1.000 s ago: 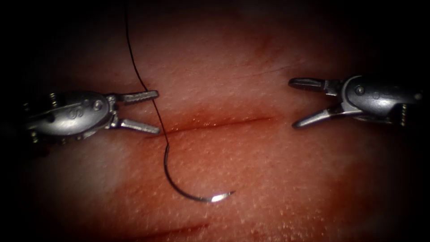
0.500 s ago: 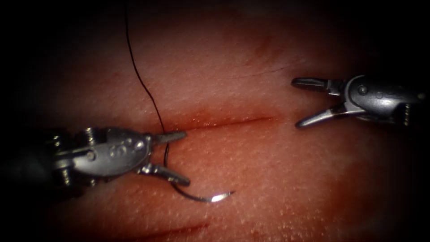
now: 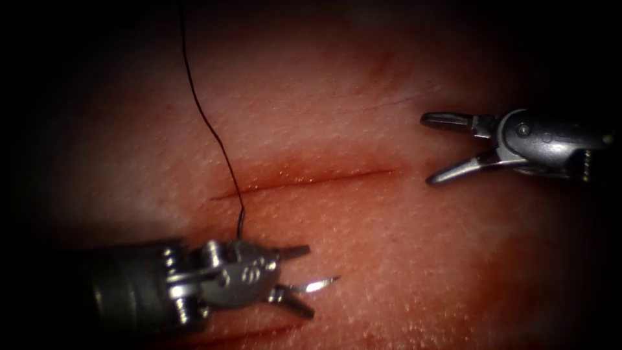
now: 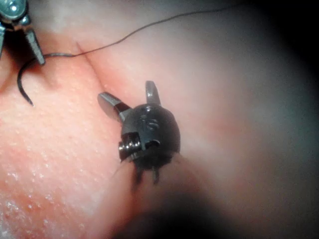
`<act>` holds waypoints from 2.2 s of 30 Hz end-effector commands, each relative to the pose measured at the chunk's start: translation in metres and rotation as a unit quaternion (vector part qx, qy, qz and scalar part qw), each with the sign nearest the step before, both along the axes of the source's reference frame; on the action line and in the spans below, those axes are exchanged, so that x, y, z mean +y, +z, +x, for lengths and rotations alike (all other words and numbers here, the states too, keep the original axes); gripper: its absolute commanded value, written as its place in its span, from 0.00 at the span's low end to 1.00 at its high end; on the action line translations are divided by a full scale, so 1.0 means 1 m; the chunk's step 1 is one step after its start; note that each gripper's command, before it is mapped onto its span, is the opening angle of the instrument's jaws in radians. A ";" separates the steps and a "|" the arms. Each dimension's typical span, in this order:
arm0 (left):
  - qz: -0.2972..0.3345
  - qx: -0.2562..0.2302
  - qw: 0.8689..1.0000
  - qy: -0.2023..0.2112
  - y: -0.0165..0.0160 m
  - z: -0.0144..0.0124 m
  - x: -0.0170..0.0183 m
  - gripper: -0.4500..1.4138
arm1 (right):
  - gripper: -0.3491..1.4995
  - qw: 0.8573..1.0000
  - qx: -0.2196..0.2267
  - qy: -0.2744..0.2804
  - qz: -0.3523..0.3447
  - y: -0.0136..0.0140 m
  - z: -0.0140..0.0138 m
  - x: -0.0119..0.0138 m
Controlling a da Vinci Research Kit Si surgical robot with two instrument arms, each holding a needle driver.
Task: Wound Closure
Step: Pick up needle with left end-effector, then pass needle to right jaws
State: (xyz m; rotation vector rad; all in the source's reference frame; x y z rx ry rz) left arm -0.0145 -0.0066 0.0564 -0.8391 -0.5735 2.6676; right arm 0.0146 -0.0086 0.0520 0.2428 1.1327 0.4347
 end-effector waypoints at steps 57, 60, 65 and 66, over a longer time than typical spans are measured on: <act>-0.284 -0.404 0.868 0.046 -0.0015 0.0058 0.0099 0.00 | 0.95 0.906 0.089 0.197 0.365 0.0034 0.0079 0.0001; -0.295 -0.417 0.858 0.054 -0.0014 0.0058 0.0099 0.00 | 0.95 0.892 0.107 0.195 0.393 0.0035 0.0086 0.0001; -0.305 -0.450 0.836 0.073 -0.0013 0.0058 0.0100 0.00 | 0.95 0.874 0.141 0.195 0.421 0.0036 0.0094 0.0002; -0.309 -0.457 0.831 0.077 -0.0013 0.0058 0.0100 0.00 | 0.95 0.871 0.151 0.195 0.425 0.0037 0.0096 0.0002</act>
